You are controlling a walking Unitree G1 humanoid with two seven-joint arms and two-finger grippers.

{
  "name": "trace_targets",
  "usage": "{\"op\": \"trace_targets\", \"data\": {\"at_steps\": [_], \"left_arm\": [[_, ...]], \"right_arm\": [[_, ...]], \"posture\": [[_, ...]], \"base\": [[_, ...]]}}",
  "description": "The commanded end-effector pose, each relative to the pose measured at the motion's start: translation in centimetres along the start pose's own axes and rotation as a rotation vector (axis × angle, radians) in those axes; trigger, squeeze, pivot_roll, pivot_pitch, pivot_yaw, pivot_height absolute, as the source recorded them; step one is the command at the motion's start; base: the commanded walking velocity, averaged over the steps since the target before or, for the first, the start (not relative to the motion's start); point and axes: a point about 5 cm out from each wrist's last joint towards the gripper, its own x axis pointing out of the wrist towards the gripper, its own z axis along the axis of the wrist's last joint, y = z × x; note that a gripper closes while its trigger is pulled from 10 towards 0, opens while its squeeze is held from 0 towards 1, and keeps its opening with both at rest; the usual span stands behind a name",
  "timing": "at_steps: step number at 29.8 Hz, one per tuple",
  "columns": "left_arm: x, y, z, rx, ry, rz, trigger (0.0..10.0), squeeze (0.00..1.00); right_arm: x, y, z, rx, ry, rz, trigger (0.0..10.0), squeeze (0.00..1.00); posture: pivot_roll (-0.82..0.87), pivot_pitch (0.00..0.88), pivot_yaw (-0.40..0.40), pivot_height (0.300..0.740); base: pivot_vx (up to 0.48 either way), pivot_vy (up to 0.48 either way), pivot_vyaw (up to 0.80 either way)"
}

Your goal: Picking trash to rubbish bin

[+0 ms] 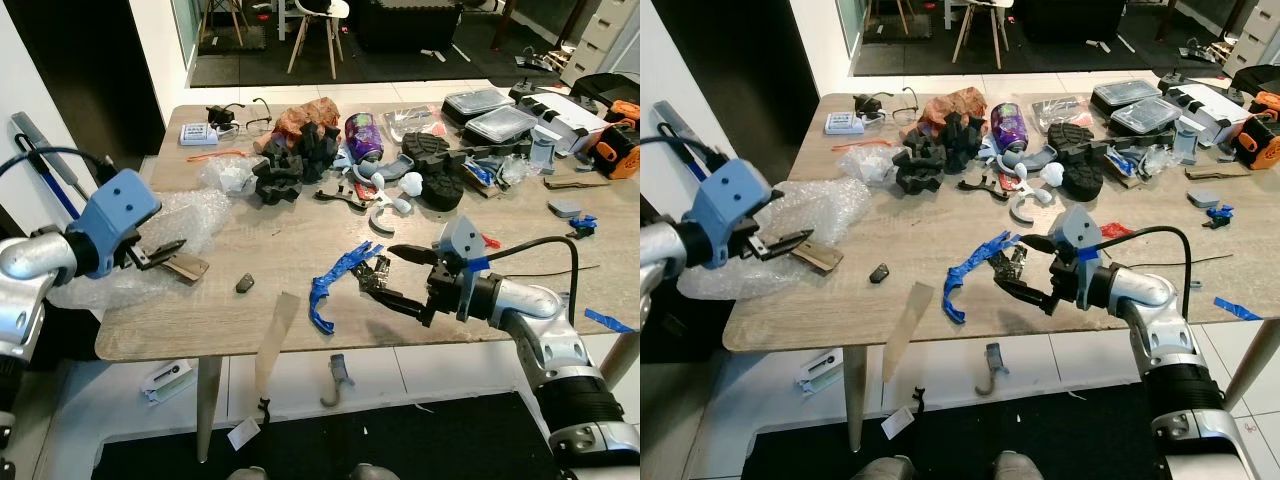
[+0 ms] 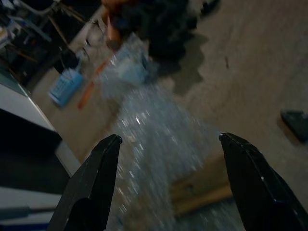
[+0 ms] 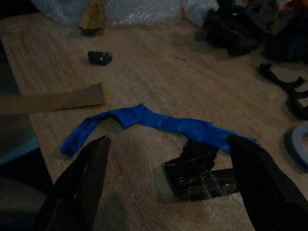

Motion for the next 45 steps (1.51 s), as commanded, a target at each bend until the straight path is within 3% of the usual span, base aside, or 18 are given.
{"op": "trace_targets", "data": {"at_steps": [1, 7, 8, 9, 10, 18, 24, 25, 27, 28, 41, 44, 45], "left_arm": [[0.2, 0.3, 0.4, -0.003, 0.002, -0.002, 10.0, 0.0], [0.5, 0.8, 0.1, -0.035, 0.028, -0.001, 10.0, 0.0], [0.6, 0.9, -0.1, -0.049, 0.037, 0.008, 10.0, 0.35], [0.6, 1.1, -0.3, -0.068, 0.043, 0.025, 10.0, 0.6], [0.7, 1.5, -0.6, -0.081, 0.053, 0.053, 10.0, 1.0], [1.2, 1.8, -2.8, -0.186, 0.137, 0.05, 10.0, 1.0], [1.4, 1.7, -3.2, -0.23, 0.145, 0.043, 10.0, 1.0], [1.5, 2.1, -3.5, -0.271, 0.146, 0.08, 10.0, 0.95], [1.6, 2.4, -3.7, -0.286, 0.15, 0.105, 10.0, 0.95], [1.6, 2.7, -3.9, -0.293, 0.165, 0.14, 10.0, 0.0], [1.7, 3.0, -4.6, -0.276, 0.217, 0.181, 10.0, 0.0], [1.7, 2.8, -5.3, -0.265, 0.268, 0.18, 10.0, 0.0], [1.6, 2.7, -6.2, -0.246, 0.334, 0.19, 10.0, 0.0]], "right_arm": [[0.2, 0.3, -0.3, -0.006, 0.014, 0.011, 10.0, 0.0], [0.2, 0.3, -0.5, -0.022, 0.033, 0.008, 10.0, 0.0], [0.2, 0.3, -0.5, -0.023, 0.032, 0.007, 10.0, 0.0], [0.2, 0.3, -0.5, -0.024, 0.031, 0.007, 10.0, 0.0], [0.2, 0.3, -0.5, -0.026, 0.031, 0.007, 10.0, 0.0], [0.2, 0.3, -0.5, -0.037, 0.038, 0.005, 10.0, 0.0], [0.2, 0.3, -0.6, -0.04, 0.04, 0.004, 10.0, 0.0], [0.2, 0.3, -0.6, -0.042, 0.04, 0.003, 10.0, 0.0], [0.2, 0.3, -0.6, -0.042, 0.04, 0.003, 10.0, 0.0], [0.2, 0.4, -0.6, -0.043, 0.039, 0.004, 10.0, 0.0], [0.1, 0.4, -0.6, -0.046, 0.042, 0.014, 10.0, 0.0], [0.1, 0.4, -0.6, -0.049, 0.041, 0.012, 10.0, 0.0], [0.0, 0.3, -0.5, -0.05, 0.04, 0.008, 10.0, 0.0]], "posture": [[-0.01, 0.0, -0.019, 0.74], [-0.01, 0.0, -0.018, 0.74], [-0.01, 0.0, -0.018, 0.74], [-0.01, 0.0, -0.022, 0.74], [-0.01, 0.0, -0.022, 0.74], [-0.01, 0.0, -0.021, 0.74], [-0.02, 0.0, -0.02, 0.74], [-0.02, 0.0, -0.019, 0.74], [-0.02, 0.0, -0.019, 0.74], [-0.02, 0.0, -0.019, 0.74], [-0.02, 0.0, -0.02, 0.74], [-0.02, 0.0, -0.017, 0.74], [-0.02, 0.0, -0.016, 0.74]], "base": [[0.0, 0.0, 0.0], [0.0, 0.0, 0.0], [0.0, 0.0, 0.0], [0.0, 0.0, 0.0], [0.0, 0.0, 0.0], [0.0, 0.0, 0.0], [0.0, 0.0, 0.0], [0.0, 0.0, 0.0], [0.0, 0.0, 0.0], [0.0, 0.0, 0.0], [0.0, 0.0, 0.0], [0.0, 0.0, 0.0], [0.0, 0.0, 0.0]]}}
